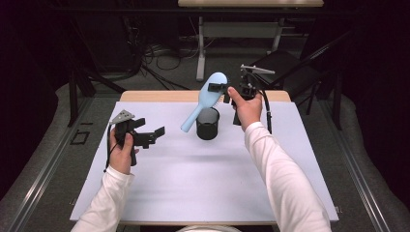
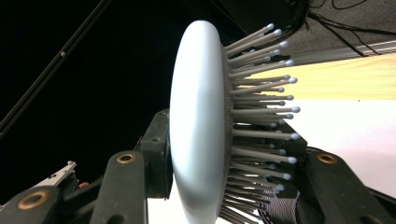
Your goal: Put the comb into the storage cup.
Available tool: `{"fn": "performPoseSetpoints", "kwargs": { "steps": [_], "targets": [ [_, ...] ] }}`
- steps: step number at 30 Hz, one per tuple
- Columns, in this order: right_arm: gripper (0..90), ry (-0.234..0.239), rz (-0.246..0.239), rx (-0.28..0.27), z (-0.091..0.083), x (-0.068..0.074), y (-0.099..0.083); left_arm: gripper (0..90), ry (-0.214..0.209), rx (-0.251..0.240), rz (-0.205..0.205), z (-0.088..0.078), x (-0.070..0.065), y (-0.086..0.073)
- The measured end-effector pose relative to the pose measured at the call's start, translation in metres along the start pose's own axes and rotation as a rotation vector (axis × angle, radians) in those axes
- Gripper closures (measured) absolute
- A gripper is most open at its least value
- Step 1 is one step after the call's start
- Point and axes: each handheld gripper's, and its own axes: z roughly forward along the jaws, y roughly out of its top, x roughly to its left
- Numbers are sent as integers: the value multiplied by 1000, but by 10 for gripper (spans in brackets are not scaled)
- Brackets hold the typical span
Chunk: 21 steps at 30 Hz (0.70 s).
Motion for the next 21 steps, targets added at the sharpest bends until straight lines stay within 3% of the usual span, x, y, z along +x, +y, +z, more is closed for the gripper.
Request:
{"fn": "performPoseSetpoints", "kwargs": {
  "steps": [21],
  "targets": [
    [510,-24,-16,-20,-4,8,9,6,-4,18,1,3,-1,-2]
  ]
}}
